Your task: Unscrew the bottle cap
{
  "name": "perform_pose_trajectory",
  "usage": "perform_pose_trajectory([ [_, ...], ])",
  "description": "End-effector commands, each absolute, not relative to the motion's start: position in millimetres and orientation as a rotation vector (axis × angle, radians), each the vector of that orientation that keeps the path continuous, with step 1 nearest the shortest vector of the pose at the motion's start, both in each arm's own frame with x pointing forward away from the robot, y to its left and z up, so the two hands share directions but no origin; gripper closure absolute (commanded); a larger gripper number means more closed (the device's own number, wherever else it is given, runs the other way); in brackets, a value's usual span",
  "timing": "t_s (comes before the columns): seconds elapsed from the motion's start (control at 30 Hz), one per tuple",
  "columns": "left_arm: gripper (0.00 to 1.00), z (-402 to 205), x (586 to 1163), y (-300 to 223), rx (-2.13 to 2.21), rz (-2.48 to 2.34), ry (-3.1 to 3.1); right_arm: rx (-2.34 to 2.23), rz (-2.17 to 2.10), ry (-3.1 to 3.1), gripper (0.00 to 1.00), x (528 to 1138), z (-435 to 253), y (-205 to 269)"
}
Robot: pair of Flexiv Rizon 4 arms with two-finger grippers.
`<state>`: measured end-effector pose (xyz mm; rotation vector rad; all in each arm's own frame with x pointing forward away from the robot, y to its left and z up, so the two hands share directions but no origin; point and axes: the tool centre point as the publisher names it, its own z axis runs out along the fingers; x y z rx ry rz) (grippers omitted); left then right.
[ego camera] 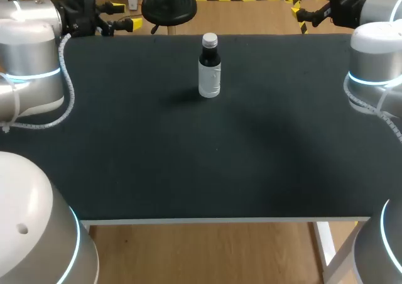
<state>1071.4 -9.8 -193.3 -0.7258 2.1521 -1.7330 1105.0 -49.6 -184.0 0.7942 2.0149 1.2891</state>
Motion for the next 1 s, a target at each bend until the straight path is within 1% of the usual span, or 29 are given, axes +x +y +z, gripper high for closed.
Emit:
perform_pose_trajectory([
  [0.03,0.0,-210.2,1073.1,-16.8,-0.601,-1.825,2.142,0.795,1.288,2.016,0.0,1104.9,-183.8,-49.7],
  [0.5,0.0,-248.0,1052.9,-62.0,-0.472,-1.945,2.153,0.795,1.288,2.016,0.0,1104.9,-183.8,-49.7],
  [1.0,0.0,-265.8,1039.6,-105.8,-0.215,-2.045,2.257,0.795,1.288,2.016,0.0,1104.9,-183.8,-49.7],
])
